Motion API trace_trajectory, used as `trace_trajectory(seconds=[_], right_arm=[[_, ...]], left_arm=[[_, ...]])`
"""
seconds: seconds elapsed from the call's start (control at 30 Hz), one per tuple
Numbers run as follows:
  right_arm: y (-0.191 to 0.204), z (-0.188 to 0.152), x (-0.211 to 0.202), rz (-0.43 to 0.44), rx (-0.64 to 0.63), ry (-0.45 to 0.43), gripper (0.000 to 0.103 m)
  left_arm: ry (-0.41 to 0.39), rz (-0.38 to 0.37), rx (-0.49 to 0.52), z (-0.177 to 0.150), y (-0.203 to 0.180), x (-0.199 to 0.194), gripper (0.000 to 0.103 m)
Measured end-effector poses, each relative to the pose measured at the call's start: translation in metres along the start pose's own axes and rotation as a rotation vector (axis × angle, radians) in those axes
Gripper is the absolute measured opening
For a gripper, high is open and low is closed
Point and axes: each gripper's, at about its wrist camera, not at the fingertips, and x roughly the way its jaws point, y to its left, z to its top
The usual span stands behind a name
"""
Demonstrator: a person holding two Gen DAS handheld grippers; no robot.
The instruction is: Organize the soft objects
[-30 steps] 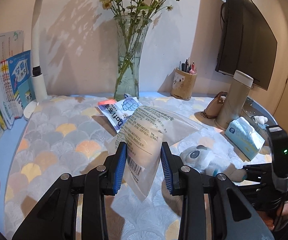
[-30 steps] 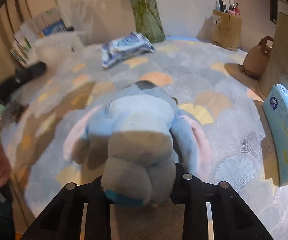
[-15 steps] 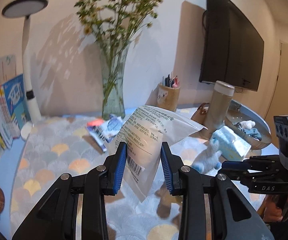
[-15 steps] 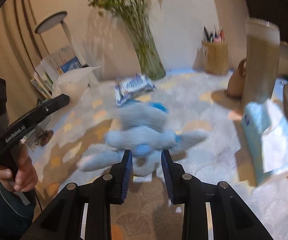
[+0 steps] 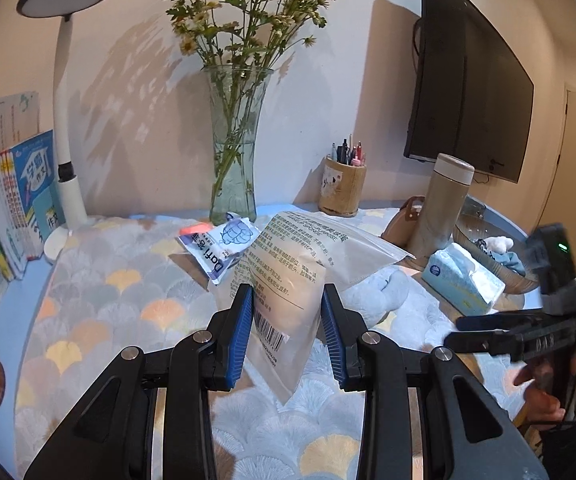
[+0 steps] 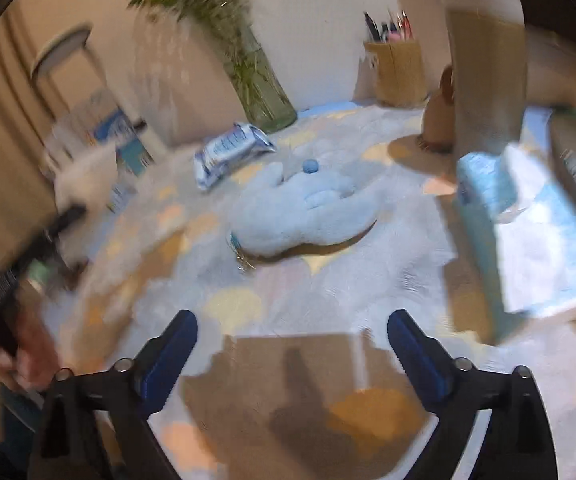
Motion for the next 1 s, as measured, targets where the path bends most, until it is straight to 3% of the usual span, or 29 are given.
trace_trajectory(seconds=[0.1, 0.23, 0.4, 0.47, 0.5, 0.53, 0.57, 0.6, 0.63, 0.8, 1.0], right_arm=[[-0.018, 0.018, 0.033, 0.142, 0.132, 0.065, 0.096], [-0.026, 0.036, 0.081, 0.175, 0.268, 0.116, 0.096], [-0.018, 0.068, 0.116, 0.164, 0.344, 0.099, 0.099], [-0.010, 0.074, 0.122, 0.112, 0.325, 0.081, 0.100], [-0.002, 0.077, 0.127, 0.050, 0.280, 0.073, 0.095], [0.004, 0.079, 0.128, -0.008, 0.241, 0.070, 0.082], [0.011, 0.079, 0.128, -0.075, 0.190, 0.070, 0.074], [0.019, 0.077, 0.127, -0.079, 0.138, 0.070, 0.065], [0.020, 0.074, 0.125, -0.047, 0.136, 0.075, 0.063], [0.016, 0.061, 0.089, 0.080, 0.188, 0.034, 0.063], [0.011, 0.063, -0.003, 0.035, 0.150, -0.128, 0.063]], left_arm=[[-0.001, 0.003, 0.002, -0.001, 0.002, 0.000, 0.031], [0.012, 0.023, -0.009, -0.004, 0.011, 0.003, 0.031], [0.038, 0.050, -0.049, -0.004, 0.028, 0.013, 0.031], [0.044, 0.056, -0.056, -0.004, 0.031, 0.015, 0.031], [0.046, 0.057, -0.054, -0.003, 0.031, 0.016, 0.031], [0.046, 0.059, -0.049, -0.002, 0.030, 0.015, 0.031], [0.044, 0.059, -0.044, -0.001, 0.029, 0.015, 0.031], [0.037, 0.057, -0.040, 0.001, 0.028, 0.013, 0.031], [0.032, 0.053, -0.039, 0.002, 0.027, 0.012, 0.031], [-0.016, -0.003, -0.033, 0.021, 0.011, 0.002, 0.031], [-0.078, -0.081, 0.052, 0.053, -0.043, -0.008, 0.031]])
